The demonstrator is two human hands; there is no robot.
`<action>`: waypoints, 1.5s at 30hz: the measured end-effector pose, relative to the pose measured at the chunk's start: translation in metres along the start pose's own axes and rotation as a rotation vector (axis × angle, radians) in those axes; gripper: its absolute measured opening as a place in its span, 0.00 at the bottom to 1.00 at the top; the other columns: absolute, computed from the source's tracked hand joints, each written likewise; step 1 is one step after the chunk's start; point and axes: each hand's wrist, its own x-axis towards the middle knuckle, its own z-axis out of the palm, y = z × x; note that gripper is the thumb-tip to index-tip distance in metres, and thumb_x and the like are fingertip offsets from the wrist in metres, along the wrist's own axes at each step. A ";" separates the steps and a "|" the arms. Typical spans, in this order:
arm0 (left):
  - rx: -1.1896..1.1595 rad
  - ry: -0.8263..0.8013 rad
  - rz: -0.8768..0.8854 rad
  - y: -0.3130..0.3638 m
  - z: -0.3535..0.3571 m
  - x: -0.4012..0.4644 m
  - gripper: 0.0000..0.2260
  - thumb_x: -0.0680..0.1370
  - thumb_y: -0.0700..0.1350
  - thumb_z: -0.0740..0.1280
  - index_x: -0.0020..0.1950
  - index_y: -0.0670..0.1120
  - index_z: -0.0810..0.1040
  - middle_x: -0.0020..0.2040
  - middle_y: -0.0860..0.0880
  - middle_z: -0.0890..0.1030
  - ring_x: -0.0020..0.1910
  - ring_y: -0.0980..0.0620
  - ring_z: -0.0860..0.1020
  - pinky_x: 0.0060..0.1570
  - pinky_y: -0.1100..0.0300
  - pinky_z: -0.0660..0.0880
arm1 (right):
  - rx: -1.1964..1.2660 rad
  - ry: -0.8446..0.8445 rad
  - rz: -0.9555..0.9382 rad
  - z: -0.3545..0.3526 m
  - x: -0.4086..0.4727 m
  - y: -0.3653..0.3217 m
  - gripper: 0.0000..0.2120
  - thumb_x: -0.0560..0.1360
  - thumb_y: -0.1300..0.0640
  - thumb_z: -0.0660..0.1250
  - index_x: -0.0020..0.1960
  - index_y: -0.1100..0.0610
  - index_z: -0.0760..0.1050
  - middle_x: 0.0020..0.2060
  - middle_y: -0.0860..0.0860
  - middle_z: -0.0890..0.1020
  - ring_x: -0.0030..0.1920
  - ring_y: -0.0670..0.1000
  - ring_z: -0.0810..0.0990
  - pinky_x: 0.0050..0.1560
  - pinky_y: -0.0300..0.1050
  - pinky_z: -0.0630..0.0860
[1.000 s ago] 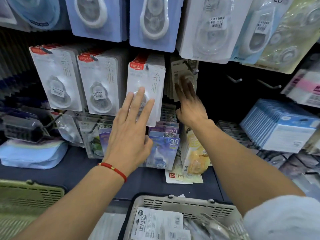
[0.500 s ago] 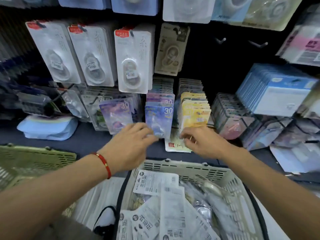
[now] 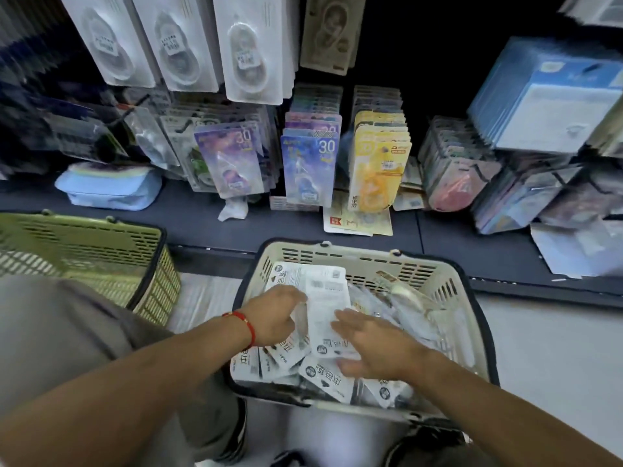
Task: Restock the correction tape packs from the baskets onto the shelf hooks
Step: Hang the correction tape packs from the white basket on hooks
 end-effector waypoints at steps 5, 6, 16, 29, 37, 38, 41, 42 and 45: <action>-0.271 0.173 0.110 0.003 -0.025 -0.001 0.37 0.78 0.38 0.71 0.83 0.57 0.60 0.81 0.53 0.65 0.80 0.52 0.60 0.80 0.53 0.58 | 0.227 0.844 0.023 -0.032 -0.004 -0.001 0.09 0.84 0.64 0.67 0.62 0.61 0.83 0.47 0.54 0.88 0.43 0.49 0.85 0.48 0.47 0.82; -0.319 0.218 0.122 0.006 -0.026 0.000 0.36 0.78 0.43 0.73 0.82 0.57 0.61 0.80 0.54 0.65 0.80 0.53 0.60 0.79 0.52 0.59 | 0.347 0.920 0.071 -0.042 -0.002 -0.001 0.08 0.85 0.61 0.66 0.59 0.59 0.82 0.41 0.49 0.86 0.38 0.41 0.79 0.43 0.37 0.77; -0.588 0.207 -0.081 0.004 -0.017 -0.001 0.15 0.81 0.51 0.71 0.66 0.57 0.72 0.52 0.58 0.81 0.45 0.59 0.80 0.32 0.67 0.75 | 0.446 0.115 0.478 0.007 -0.016 0.014 0.34 0.79 0.44 0.73 0.77 0.52 0.59 0.71 0.55 0.75 0.67 0.57 0.78 0.67 0.55 0.76; -0.660 0.341 -0.175 0.025 -0.018 0.008 0.09 0.81 0.48 0.69 0.61 0.54 0.75 0.49 0.53 0.83 0.43 0.55 0.81 0.34 0.62 0.73 | 0.228 0.143 0.232 -0.069 -0.052 0.061 0.12 0.79 0.54 0.74 0.62 0.46 0.85 0.57 0.42 0.87 0.53 0.39 0.81 0.54 0.39 0.72; -1.006 -0.054 -0.173 0.047 -0.007 0.002 0.34 0.74 0.71 0.70 0.73 0.52 0.75 0.63 0.55 0.85 0.62 0.53 0.83 0.70 0.47 0.75 | 0.491 0.485 0.286 -0.080 -0.011 0.035 0.14 0.68 0.45 0.83 0.47 0.42 0.80 0.41 0.43 0.86 0.41 0.42 0.82 0.42 0.44 0.79; -1.001 -0.097 -0.143 0.047 -0.004 0.001 0.34 0.71 0.70 0.74 0.71 0.53 0.76 0.61 0.54 0.86 0.61 0.52 0.84 0.69 0.44 0.76 | 0.520 0.538 0.292 -0.074 -0.005 0.037 0.16 0.68 0.44 0.84 0.49 0.43 0.80 0.41 0.44 0.85 0.41 0.42 0.82 0.42 0.43 0.79; -1.042 -0.090 -0.155 0.042 0.004 0.002 0.23 0.72 0.55 0.80 0.64 0.52 0.79 0.57 0.53 0.88 0.58 0.49 0.85 0.64 0.43 0.80 | 0.727 0.703 0.394 -0.053 0.006 0.056 0.14 0.73 0.47 0.80 0.52 0.49 0.78 0.46 0.45 0.83 0.43 0.43 0.80 0.46 0.38 0.79; -1.056 -0.067 -0.182 0.039 0.006 0.003 0.21 0.74 0.53 0.79 0.64 0.52 0.80 0.57 0.53 0.88 0.58 0.49 0.85 0.64 0.43 0.79 | 0.685 0.729 0.485 -0.046 0.007 0.070 0.11 0.76 0.49 0.77 0.54 0.51 0.78 0.49 0.47 0.83 0.47 0.45 0.80 0.51 0.41 0.79; -1.118 0.012 -0.256 0.028 0.008 0.005 0.16 0.76 0.53 0.78 0.61 0.55 0.79 0.55 0.56 0.87 0.58 0.53 0.83 0.56 0.55 0.78 | 0.285 0.415 0.702 -0.016 0.005 0.108 0.18 0.81 0.57 0.69 0.71 0.55 0.74 0.66 0.54 0.79 0.66 0.58 0.78 0.67 0.54 0.75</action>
